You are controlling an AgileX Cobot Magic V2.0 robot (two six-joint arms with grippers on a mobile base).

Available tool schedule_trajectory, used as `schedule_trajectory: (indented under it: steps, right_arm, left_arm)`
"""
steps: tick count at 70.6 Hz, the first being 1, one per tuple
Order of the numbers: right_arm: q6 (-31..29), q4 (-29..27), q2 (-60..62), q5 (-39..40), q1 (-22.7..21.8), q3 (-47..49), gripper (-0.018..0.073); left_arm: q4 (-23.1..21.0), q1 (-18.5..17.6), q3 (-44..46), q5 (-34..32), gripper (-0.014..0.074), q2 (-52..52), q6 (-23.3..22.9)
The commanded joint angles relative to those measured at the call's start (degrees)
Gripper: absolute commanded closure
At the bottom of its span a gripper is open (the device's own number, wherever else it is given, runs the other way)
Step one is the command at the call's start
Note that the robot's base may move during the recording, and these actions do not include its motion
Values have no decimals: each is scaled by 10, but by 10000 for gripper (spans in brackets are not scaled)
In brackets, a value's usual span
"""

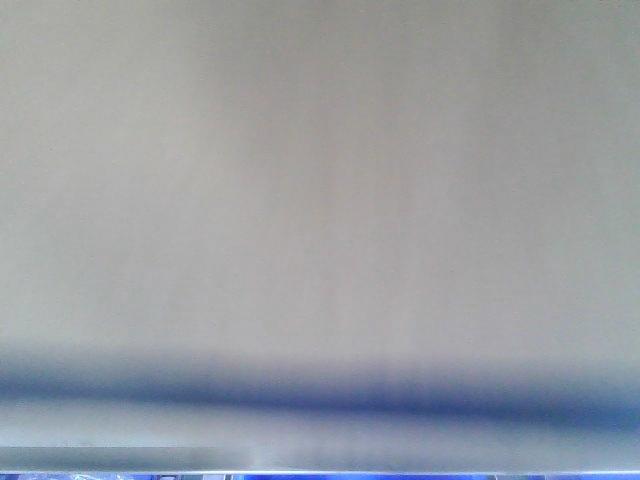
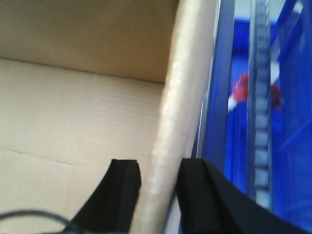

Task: Grab box from left shelf to table start
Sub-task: 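Lift the box with both grippers and back away from the shelf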

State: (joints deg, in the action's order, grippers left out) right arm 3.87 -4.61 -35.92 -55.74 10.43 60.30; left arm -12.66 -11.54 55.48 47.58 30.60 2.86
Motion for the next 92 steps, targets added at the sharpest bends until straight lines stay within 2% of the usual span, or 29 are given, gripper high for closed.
schedule_trajectory:
  steps: [1,92]
  right_arm:
    - [-16,-37,-1,99,3,23,501]
    - [-16,-37,-1,102,3,23,501]
  left_arm:
    - [-119,-6,22,-79,698,-3,-3]
    - [-120,-6,22,-76,699,-3,-3]
